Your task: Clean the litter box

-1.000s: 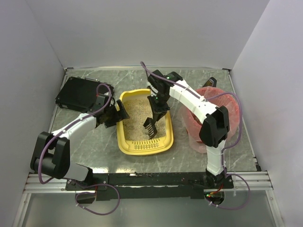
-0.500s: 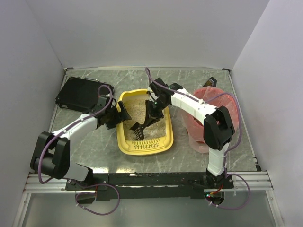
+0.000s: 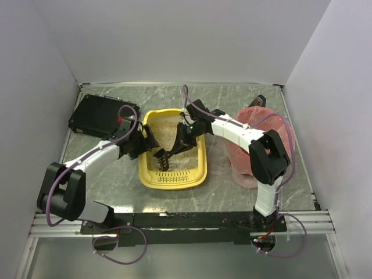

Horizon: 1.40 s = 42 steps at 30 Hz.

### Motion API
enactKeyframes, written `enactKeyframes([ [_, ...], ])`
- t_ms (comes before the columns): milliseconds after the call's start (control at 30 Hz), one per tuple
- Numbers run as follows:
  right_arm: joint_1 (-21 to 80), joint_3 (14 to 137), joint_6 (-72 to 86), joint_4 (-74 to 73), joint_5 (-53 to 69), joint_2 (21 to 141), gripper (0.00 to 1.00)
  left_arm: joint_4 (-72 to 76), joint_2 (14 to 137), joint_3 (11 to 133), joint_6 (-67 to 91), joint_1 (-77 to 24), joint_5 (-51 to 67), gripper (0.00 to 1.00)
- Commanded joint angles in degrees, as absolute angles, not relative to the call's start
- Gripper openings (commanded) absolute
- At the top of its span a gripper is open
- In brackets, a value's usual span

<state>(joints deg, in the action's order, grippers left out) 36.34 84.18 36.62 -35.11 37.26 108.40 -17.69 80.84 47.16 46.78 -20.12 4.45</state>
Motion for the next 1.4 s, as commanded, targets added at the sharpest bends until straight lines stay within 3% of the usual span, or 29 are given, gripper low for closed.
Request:
enactKeyframes([
  [0, 35.60, 81.22, 40.51, -23.48, 39.02, 104.07, 0.00, -18.37, 78.49, 47.55, 49.04, -20.92, 3.61, 0.97],
  [467, 32.61, 74.62, 44.03, -15.56, 37.97, 96.42, 0.00, -20.21, 75.06, 48.87, 46.32, -20.83, 3.60, 0.97],
  [1367, 27.77, 68.38, 42.63, -16.17, 34.19, 85.26, 0.00, -20.48, 70.67, 51.68, 46.41, -20.83, 5.45, 0.97],
])
